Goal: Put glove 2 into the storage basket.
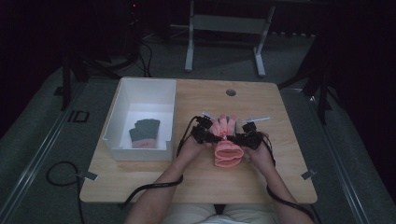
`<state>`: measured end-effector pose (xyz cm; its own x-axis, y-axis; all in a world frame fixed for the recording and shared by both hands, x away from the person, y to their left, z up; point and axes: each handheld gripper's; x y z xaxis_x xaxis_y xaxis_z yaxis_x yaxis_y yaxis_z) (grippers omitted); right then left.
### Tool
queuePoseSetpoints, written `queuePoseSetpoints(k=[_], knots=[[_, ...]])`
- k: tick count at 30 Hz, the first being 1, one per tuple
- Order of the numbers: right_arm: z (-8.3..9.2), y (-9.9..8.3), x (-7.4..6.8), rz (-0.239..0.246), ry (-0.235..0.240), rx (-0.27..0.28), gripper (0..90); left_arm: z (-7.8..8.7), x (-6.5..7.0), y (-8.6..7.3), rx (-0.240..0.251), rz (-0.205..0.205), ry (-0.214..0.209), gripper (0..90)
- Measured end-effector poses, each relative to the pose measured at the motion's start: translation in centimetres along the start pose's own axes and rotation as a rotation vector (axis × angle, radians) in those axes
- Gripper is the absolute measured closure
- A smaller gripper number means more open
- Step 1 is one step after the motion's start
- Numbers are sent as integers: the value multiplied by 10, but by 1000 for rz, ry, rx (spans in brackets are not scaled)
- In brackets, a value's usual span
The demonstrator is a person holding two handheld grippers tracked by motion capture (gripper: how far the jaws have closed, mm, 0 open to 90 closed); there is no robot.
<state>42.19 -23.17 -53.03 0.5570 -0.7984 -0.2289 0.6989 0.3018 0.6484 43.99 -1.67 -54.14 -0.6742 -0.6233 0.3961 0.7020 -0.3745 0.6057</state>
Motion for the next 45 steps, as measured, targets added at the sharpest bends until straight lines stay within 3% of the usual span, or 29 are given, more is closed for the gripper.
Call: queuePoseSetpoints(k=[10,11,20,30,31,45], knots=[[17,3,-5,-16,26,60,665,19,12,8,35,-18,-7,784],[23,6,-7,-18,29,77,665,26,16,12,44,-39,2,783],[45,20,-17,-7,43,130,669,53,29,26,67,-77,15,785],[72,46,-39,29,50,191,670,97,44,45,93,-120,46,785],[77,52,-43,33,55,204,670,106,44,48,108,-122,46,784],[90,94,-80,91,92,247,670,165,47,60,113,-142,111,787]])
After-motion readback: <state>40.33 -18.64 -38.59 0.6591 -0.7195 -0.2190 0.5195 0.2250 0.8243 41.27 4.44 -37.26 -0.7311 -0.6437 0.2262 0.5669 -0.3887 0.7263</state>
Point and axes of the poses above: each handheld gripper's, and its own axes: z roughly backward along the jaws, y roughly out of its top, x roughly to its right, and after that the axes turned 1 degree about -x, right-handed
